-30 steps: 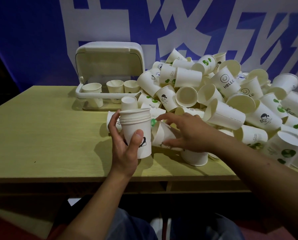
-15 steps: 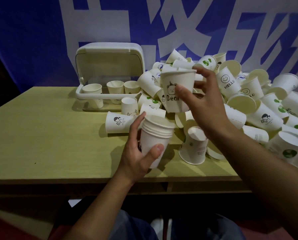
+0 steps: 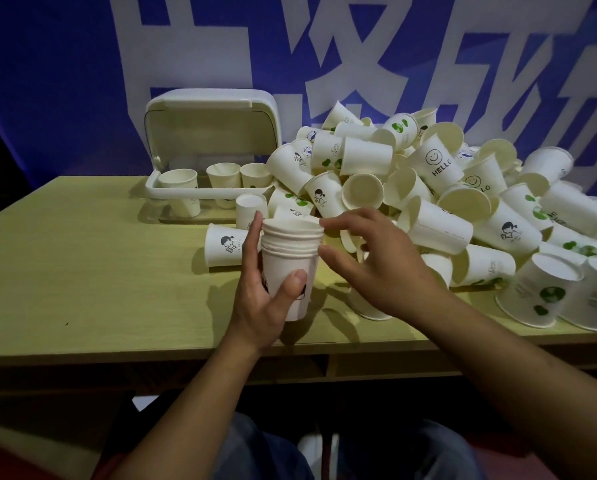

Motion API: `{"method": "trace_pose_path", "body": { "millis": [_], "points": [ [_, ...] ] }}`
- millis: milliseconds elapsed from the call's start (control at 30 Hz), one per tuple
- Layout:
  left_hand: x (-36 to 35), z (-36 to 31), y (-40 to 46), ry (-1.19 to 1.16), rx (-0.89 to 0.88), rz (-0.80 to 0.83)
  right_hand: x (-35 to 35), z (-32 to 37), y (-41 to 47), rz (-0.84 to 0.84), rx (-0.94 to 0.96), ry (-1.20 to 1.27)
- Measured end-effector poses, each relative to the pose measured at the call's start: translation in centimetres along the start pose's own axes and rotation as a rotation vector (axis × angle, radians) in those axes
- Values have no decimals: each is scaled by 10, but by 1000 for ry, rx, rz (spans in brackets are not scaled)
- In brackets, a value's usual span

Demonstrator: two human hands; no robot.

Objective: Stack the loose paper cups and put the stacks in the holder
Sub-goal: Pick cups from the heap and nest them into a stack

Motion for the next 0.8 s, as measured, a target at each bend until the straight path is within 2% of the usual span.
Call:
{"method": "trace_pose_path", "body": {
  "millis": [167, 233, 333, 433, 633, 800],
  "points": [
    [-6, 3, -2, -29, 26, 44, 23, -26, -6, -67, -99, -378],
    [-7, 2, -2, -29, 22, 60, 20, -39, -9, 1, -165, -523],
    [-8, 3, -3, -13, 24, 82, 12, -49, -12, 109, -212, -549],
    [-10, 4, -3, 3, 22, 102, 18, -45, -6, 66, -199, -370],
    [-11, 3, -4, 10, -6, 156, 67, -24, 3, -241, -94, 70],
    [-21, 1, -7, 39, -19, 236, 58, -16, 3, -212, -88, 319]
  ]
}}
Point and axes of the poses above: each hand's wrist, its own y-axis towards the middle knuckle, its own x-axis out of the back of the hand, z = x × y, the point moved 8 cm from there along y, towards the middle knuckle, and after that the axes turned 11 degrees about -x, right-handed, at the moved point
